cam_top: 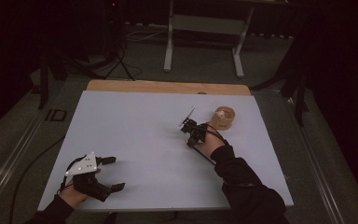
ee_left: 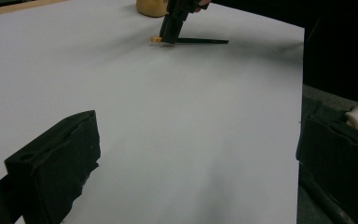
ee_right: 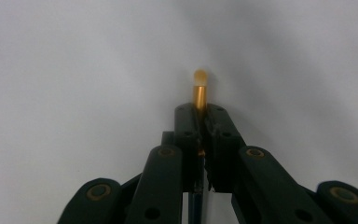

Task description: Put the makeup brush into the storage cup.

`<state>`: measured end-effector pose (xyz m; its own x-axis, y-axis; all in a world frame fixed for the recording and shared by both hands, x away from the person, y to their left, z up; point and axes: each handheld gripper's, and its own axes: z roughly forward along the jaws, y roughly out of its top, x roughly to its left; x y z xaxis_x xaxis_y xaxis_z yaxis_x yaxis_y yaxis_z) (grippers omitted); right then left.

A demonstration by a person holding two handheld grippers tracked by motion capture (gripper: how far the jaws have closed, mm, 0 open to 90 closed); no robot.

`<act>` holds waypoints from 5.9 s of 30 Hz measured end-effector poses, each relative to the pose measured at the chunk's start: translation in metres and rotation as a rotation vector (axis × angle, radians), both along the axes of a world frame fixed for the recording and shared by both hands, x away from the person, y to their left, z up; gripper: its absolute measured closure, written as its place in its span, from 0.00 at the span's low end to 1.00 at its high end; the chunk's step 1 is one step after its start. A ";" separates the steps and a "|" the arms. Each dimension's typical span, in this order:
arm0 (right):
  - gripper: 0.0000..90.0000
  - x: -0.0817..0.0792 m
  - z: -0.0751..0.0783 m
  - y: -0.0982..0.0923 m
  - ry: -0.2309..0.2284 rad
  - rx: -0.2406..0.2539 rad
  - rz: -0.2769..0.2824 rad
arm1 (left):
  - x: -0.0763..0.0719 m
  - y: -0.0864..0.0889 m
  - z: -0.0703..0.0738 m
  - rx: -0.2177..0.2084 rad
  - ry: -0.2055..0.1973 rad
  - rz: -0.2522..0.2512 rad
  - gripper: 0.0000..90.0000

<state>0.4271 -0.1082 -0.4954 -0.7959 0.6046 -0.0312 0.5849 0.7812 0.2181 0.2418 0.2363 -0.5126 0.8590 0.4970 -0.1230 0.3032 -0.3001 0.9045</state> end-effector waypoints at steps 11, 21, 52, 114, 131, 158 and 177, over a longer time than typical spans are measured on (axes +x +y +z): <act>0.94 -0.005 0.033 -0.014 -0.077 0.110 -0.028 | 0.000 0.000 -0.001 0.001 0.004 0.002 0.00; 0.94 -0.009 0.062 -0.033 -0.168 0.228 -0.035 | 0.001 0.000 -0.001 -0.005 0.006 0.005 0.00; 0.94 -0.032 0.100 -0.089 -0.362 0.627 -0.013 | 0.000 0.002 -0.001 -0.026 0.009 0.022 0.00; 0.94 -0.050 0.149 -0.169 -0.718 0.790 -0.243 | -0.001 0.003 -0.001 -0.033 0.012 0.019 0.00; 0.94 -0.026 0.170 -0.171 -0.777 0.812 -0.284 | -0.001 0.002 -0.002 -0.032 0.014 0.016 0.00; 0.94 0.024 0.149 -0.171 -0.819 0.811 -0.311 | -0.001 0.002 -0.003 -0.028 0.018 0.010 0.00; 0.94 0.038 0.112 -0.170 -0.789 0.807 -0.367 | -0.001 0.003 -0.003 -0.032 0.019 0.010 0.00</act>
